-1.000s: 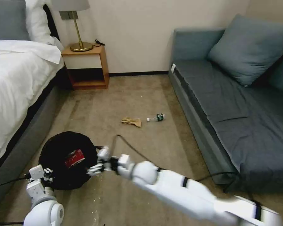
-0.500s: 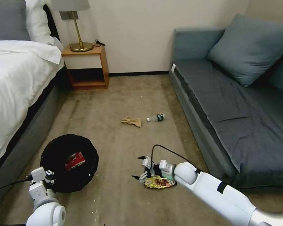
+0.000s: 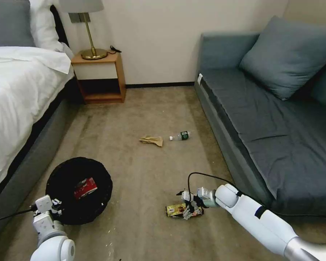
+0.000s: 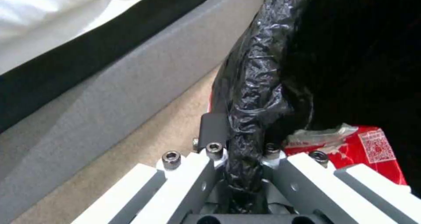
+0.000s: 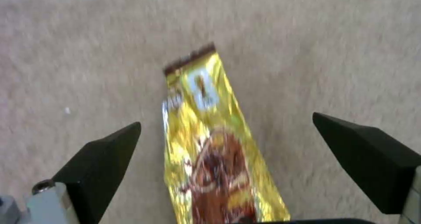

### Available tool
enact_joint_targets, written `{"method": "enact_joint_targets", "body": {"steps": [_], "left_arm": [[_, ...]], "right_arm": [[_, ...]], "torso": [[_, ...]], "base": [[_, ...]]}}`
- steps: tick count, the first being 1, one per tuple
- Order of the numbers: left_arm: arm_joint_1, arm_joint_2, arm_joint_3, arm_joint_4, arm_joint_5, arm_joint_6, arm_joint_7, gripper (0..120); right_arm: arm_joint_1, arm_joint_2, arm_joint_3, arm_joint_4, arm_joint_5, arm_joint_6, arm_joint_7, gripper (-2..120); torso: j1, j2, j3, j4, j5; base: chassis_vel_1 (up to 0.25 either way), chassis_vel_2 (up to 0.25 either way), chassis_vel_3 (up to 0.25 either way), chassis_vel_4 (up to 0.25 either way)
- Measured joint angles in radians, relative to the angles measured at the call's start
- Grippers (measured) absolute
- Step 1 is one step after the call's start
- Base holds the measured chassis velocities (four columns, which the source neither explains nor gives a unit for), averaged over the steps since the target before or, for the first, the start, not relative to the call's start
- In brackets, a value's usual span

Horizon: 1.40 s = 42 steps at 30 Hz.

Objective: Pick up the trash bin, then pick up the garbage on the floor and place it into the trash bin.

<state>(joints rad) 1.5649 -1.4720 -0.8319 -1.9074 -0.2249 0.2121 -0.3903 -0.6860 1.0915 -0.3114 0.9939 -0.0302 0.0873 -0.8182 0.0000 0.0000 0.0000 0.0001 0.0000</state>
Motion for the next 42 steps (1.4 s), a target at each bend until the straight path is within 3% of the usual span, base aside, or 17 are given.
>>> {"method": "enact_joint_targets", "body": {"steps": [15, 24, 26, 32, 33, 35, 42], "left_arm": [[-0.006, 0.001, 0.002, -0.018, 0.0, 0.015, 0.002, 1], [-0.012, -0.003, -0.003, -0.009, -0.001, 0.014, 0.003, 1], [-0.016, -0.004, -0.004, -0.006, -0.001, 0.014, 0.003, 1], [-0.023, -0.014, -0.002, 0.001, -0.001, 0.013, 0.004, 1], [-0.025, -0.016, -0.002, 0.003, -0.001, 0.012, 0.004, 1], [-0.025, -0.016, -0.002, 0.003, -0.001, 0.012, 0.004, 1], [-0.026, -0.013, -0.008, 0.004, -0.002, 0.011, 0.004, 1]], "right_arm": [[0.037, 0.061, 0.017, -0.136, -0.049, 0.038, -0.029, 98], [0.048, 0.084, 0.043, -0.196, -0.074, 0.064, -0.113, 73], [0.052, 0.09, 0.048, -0.207, -0.081, 0.068, -0.116, 61], [0.057, 0.101, 0.056, -0.226, -0.096, 0.081, -0.119, 42], [0.057, 0.104, 0.06, -0.237, -0.103, 0.089, -0.126, 32], [0.057, 0.106, 0.061, -0.24, -0.105, 0.091, -0.129, 29], [0.063, 0.107, 0.071, -0.244, -0.104, 0.097, -0.145, 1]], "torso": [[0.0, 0.0, 0.0, 0.0, -0.0001], [0.0, 0.0, 0.0, -0.0001, -0.0001], [0.0, 0.0, 0.0, -0.0001, 0.0], [0.0, 0.0, 0.0, 0.0, -0.0001], [0.0, 0.0, 0.0, -0.0001, -0.0001], [0.0, 0.0, 0.0, -0.0001, -0.0001], [0.0, 0.0, 0.0, -0.0001, 0.0]], "base": [[0.0, 0.0, 0.0, 0.0], [0.0, 0.0, 0.0, 0.0], [0.0, 0.0, 0.0, 0.0], [0.0, 0.0, 0.0, 0.0], [0.0, 0.0, 0.0, 0.0], [0.0, 0.0, 0.0, 0.0], [0.0, 0.0, 0.0, 0.0]]}}
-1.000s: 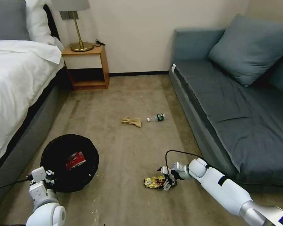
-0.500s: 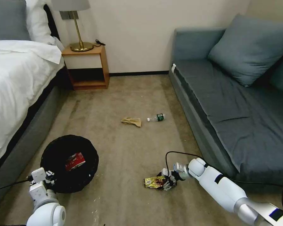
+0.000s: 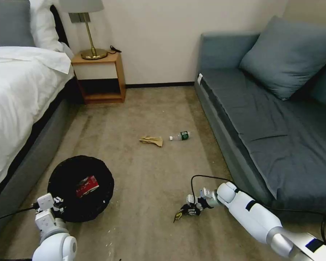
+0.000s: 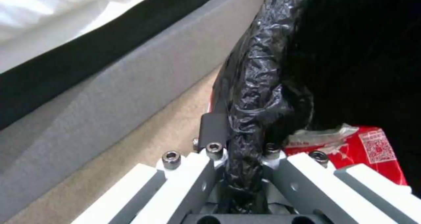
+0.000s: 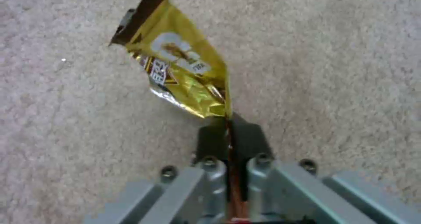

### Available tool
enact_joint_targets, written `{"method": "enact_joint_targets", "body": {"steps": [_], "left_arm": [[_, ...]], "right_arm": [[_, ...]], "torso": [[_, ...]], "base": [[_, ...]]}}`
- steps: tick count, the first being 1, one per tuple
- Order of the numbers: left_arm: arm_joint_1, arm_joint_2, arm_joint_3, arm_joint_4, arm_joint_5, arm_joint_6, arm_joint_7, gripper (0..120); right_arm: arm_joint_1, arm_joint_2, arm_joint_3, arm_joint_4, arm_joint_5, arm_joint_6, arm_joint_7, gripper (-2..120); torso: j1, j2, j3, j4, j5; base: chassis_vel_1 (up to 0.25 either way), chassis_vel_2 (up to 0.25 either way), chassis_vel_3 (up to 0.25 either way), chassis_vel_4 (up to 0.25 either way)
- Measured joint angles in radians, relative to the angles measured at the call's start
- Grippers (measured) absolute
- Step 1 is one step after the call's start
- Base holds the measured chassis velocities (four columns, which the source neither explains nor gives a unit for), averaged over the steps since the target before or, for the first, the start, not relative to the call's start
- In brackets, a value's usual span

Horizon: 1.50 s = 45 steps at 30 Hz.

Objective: Pick up the trash bin, then pick up the garbage on the floor and place it into the trash bin.

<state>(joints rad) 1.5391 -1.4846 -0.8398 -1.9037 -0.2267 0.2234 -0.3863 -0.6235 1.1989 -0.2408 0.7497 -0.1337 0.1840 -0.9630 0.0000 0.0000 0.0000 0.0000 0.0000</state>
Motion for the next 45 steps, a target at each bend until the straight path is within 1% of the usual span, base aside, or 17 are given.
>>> {"method": "enact_joint_targets", "body": {"steps": [12, 15, 16, 19, 20, 21, 25, 26, 29, 30, 31, 34, 36, 38, 41, 42, 45], "left_arm": [[0.006, -0.01, 0.002, -0.009, 0.001, -0.003, 0.001, 1], [0.013, -0.013, 0.003, -0.012, 0.005, -0.006, 0.003, 1], [0.013, -0.013, 0.003, -0.012, 0.005, -0.006, 0.003, 1], [0.018, -0.016, 0.007, -0.012, 0.009, -0.01, 0.005, 1], [0.019, -0.02, 0.01, -0.012, 0.013, -0.014, 0.005, 1], [0.019, -0.02, 0.01, -0.012, 0.013, -0.014, 0.005, 1], [0.017, -0.03, 0.01, -0.012, 0.019, -0.019, 0.007, 1], [0.017, -0.03, 0.01, -0.012, 0.019, -0.019, 0.007, 1], [0.014, -0.039, 0.019, -0.026, 0.019, -0.019, 0.009, 1], [0.011, -0.036, 0.021, -0.039, 0.017, -0.012, 0.01, 1], [0.011, -0.036, 0.021, -0.039, 0.017, -0.012, 0.01, 1], [0.006, -0.028, 0.02, -0.052, 0.011, -0.004, 0.012, 1], [0.007, -0.025, 0.02, -0.055, 0.007, -0.004, 0.016, 1], [0.008, -0.025, 0.02, -0.055, 0.005, -0.004, 0.017, 1], [0.015, -0.025, 0.022, -0.068, -0.018, -0.006, 0.019, 1], [0.015, -0.025, 0.022, -0.068, -0.018, -0.006, 0.019, 1], [0.026, -0.025, 0.026, -0.087, -0.036, -0.006, 0.019, 1]], "right_arm": [[0.006, 0.005, 0.038, 0.062, 0.055, 0.001, -0.015, 0], [0.005, 0.001, 0.017, 0.131, 0.14, -0.015, -0.003, 0], [0.005, 0.001, 0.017, 0.131, 0.14, -0.015, -0.003, 0], [0.003, 0.002, -0.026, 0.211, 0.27, -0.04, 0.044, 0], [0.003, 0.005, -0.062, 0.269, 0.367, -0.062, 0.093, 0], [0.003, 0.005, -0.062, 0.269, 0.367, -0.062, 0.093, 0], [0.006, 0.017, -0.119, 0.375, 0.487, -0.114, 0.169, 0], [0.006, 0.017, -0.119, 0.375, 0.487, -0.114, 0.169, 0], [0.033, 0.049, -0.247, 0.507, 0.723, -0.191, 0.321, 0], [0.055, 0.088, -0.322, 0.569, 0.937, -0.233, 0.438, 0], [0.055, 0.088, -0.322, 0.569, 0.937, -0.233, 0.438, 0], [0.081, 0.177, -0.367, 0.603, 1.155, -0.253, 0.543, 0], [0.094, 0.237, -0.381, 0.603, 1.225, -0.244, 0.599, 0], [0.097, 0.251, -0.385, 0.601, 1.235, -0.238, 0.614, 0], [0.105, 0.336, -0.398, 0.569, 1.262, -0.198, 0.692, 0], [0.105, 0.336, -0.398, 0.569, 1.262, -0.198, 0.692, 0], [0.104, 0.404, -0.369, 0.496, 1.246, -0.153, 0.72, 0]], "torso": [[0.0, 0.0, 0.0, 0.0, 0.0], [0.0, 0.0, 0.0, 0.0, -0.0001], [0.0, 0.0, 0.0, 0.0, -0.0001], [0.0, 0.0, 0.0, 0.0, -0.0001], [0.0, 0.0, 0.0, 0.0, -0.0002], [0.0, 0.0, 0.0, 0.0, -0.0002], [0.0, 0.0, 0.0, 0.0001, -0.0001], [0.0, 0.0, 0.0, 0.0001, -0.0001], [0.0, 0.0, 0.0, 0.0001, -0.0004], [0.0, 0.0, 0.0, 0.0002, -0.0003], [0.0, 0.0, 0.0, 0.0002, -0.0003], [0.0, 0.0, 0.0, 0.0002, -0.0001], [0.0, 0.0, 0.0, 0.0003, -0.0003], [0.0, 0.0, 0.0, 0.0002, -0.0004], [0.0, 0.0, 0.0, 0.0003, -0.0004], [0.0, 0.0, 0.0, 0.0003, -0.0004], [0.0, 0.0, 0.0, 0.0003, -0.0002]], "base": [[0.0, 0.0, 0.0, 0.0], [0.0, 0.0, 0.0, 0.0], [0.0, 0.0, 0.0, 0.0], [0.0, 0.0, 0.0, 0.0], [0.0, 0.0, 0.0, 0.0], [0.0, 0.0, 0.0, 0.0], [0.0, 0.0, 0.0, 0.0], [0.0, 0.0, 0.0, 0.0], [0.0, 0.0, 0.0, 0.0], [0.0, 0.0, 0.0, 0.0], [0.0, 0.0, 0.0, 0.0], [0.0, 0.0, 0.0, 0.0], [0.0, 0.0, 0.0, 0.0], [0.0, 0.0, 0.0, 0.0], [0.0, 0.0, 0.0, 0.0], [0.0, 0.0, 0.0, 0.0], [0.0, 0.0, 0.0, 0.0]]}}
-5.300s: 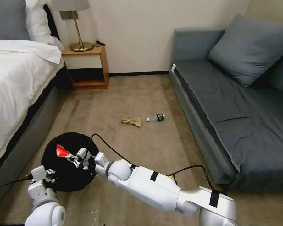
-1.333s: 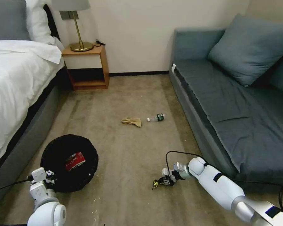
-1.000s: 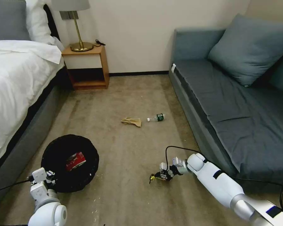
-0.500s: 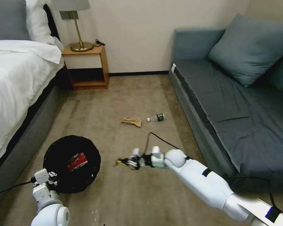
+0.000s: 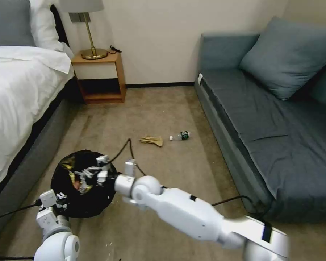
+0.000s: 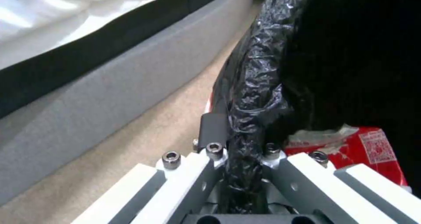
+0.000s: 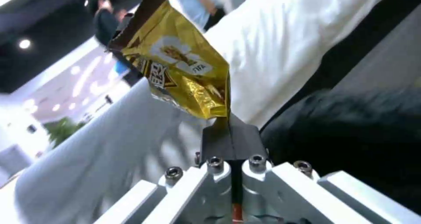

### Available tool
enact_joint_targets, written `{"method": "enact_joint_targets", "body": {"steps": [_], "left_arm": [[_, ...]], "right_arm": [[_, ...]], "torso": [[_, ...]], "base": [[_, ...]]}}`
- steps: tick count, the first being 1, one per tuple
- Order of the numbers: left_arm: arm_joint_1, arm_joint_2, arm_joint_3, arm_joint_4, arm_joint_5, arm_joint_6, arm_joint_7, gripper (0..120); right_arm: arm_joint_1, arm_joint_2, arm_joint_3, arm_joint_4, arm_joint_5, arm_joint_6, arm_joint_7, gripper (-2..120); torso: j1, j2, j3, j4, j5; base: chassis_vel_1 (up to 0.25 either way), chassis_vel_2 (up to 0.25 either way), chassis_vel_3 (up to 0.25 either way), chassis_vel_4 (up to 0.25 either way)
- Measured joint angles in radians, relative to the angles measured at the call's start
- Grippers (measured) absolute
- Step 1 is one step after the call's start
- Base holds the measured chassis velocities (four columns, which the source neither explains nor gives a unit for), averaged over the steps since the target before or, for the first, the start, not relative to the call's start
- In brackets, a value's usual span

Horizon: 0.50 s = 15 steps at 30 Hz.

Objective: Pick up the trash bin, then pick up the garbage on the floor and place it into the trash bin.

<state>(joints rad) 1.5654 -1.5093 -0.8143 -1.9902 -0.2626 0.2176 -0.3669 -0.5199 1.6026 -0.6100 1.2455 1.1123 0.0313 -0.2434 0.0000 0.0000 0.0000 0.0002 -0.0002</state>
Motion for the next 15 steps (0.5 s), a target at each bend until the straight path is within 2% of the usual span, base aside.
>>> {"method": "enact_joint_targets", "body": {"steps": [8, 11, 14, 15], "left_arm": [[0.006, 0.012, -0.006, -0.014, -0.02, 0.0, 0.0, 1], [0.006, 0.013, -0.007, -0.014, -0.023, 0.0, 0.0, 1], [0.005, 0.013, -0.005, -0.014, -0.027, -0.001, 0.0, 1], [0.005, 0.013, -0.005, -0.014, -0.027, -0.001, 0.0, 1]], "right_arm": [[-0.014, 0.011, 0.023, -0.145, -0.142, 0.085, -0.034, 0], [-0.022, 0.011, 0.023, -0.157, -0.174, 0.092, -0.044, 0], [-0.035, 0.009, 0.012, -0.175, -0.279, 0.112, -0.063, 0], [-0.035, 0.009, 0.012, -0.175, -0.279, 0.112, -0.063, 0]], "torso": [[0.0, 0.0, 0.0, -0.0004, 0.0], [0.0, 0.0, 0.0, -0.0003, 0.0], [0.0, 0.0, 0.0, -0.0003, 0.0], [0.0, 0.0, 0.0, -0.0003, 0.0]], "base": [[0.0, 0.0, 0.0, 0.0], [0.0, 0.0, 0.0, 0.0], [0.0, 0.0, 0.0, 0.0], [0.0, 0.0, 0.0, 0.0]]}}
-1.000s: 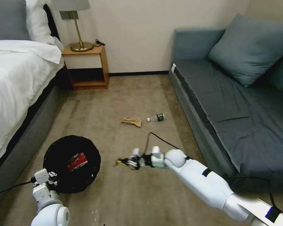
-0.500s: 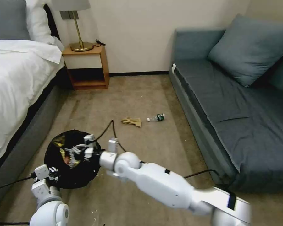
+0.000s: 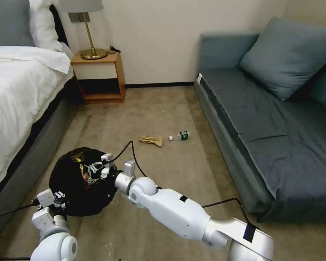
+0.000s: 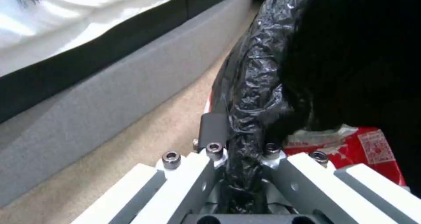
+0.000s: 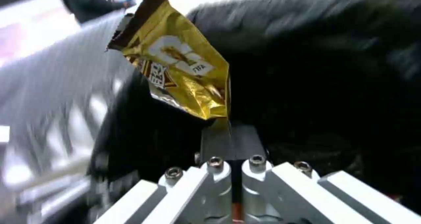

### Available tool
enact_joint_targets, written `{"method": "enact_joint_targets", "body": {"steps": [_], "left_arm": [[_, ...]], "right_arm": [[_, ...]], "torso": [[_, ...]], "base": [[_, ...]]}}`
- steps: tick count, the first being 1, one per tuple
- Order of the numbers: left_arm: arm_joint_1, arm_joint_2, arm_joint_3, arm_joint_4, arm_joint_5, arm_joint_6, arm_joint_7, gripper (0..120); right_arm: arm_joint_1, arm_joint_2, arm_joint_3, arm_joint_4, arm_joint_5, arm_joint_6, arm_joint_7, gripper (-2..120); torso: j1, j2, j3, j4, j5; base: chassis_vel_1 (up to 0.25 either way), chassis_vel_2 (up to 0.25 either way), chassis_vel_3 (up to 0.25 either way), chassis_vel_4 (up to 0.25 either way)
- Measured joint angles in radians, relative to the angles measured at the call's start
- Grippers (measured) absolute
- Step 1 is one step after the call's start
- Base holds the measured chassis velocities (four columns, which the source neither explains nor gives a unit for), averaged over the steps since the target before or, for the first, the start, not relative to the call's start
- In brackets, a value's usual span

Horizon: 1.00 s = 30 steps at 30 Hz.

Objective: Pick up the trash bin, then pick up the garbage on the floor and place it into the trash bin.

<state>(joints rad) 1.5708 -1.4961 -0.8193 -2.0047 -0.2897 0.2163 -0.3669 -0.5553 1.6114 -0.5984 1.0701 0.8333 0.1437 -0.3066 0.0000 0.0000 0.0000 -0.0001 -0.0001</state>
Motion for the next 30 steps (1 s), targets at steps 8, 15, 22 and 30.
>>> {"method": "enact_joint_targets", "body": {"steps": [8, 15, 22, 30], "left_arm": [[0.005, -0.003, 0.002, -0.001, -0.007, -0.003, 0.003, 1], [0.014, -0.001, -0.016, 0.005, -0.016, -0.013, 0.003, 1], [0.027, -0.013, -0.028, 0.003, -0.017, -0.017, 0.003, 1], [0.026, -0.032, -0.037, 0.003, -0.011, -0.017, 0.001, 1]], "right_arm": [[-0.042, -0.002, -0.022, 0.065, -0.046, 0.034, 0.029, 23], [-0.06, -0.003, -0.028, 0.081, -0.086, 0.037, 0.039, 45], [-0.063, -0.007, -0.03, 0.06, -0.209, 0.013, 0.056, 71], [-0.07, -0.05, -0.031, 0.109, -0.267, -0.004, 0.097, 98]], "torso": [[0.0, 0.0, 0.0, 0.0001, 0.0002], [0.0, 0.0, 0.0, 0.0002, 0.0001], [0.0, 0.0, 0.0, 0.0002, 0.0001], [0.0, 0.0, 0.0, 0.0001, 0.0002]], "base": [[0.0, 0.0, 0.0, 0.0], [0.0, 0.0, 0.0, 0.0], [0.0, 0.0, 0.0, 0.0], [0.0, 0.0, 0.0, 0.0]]}}
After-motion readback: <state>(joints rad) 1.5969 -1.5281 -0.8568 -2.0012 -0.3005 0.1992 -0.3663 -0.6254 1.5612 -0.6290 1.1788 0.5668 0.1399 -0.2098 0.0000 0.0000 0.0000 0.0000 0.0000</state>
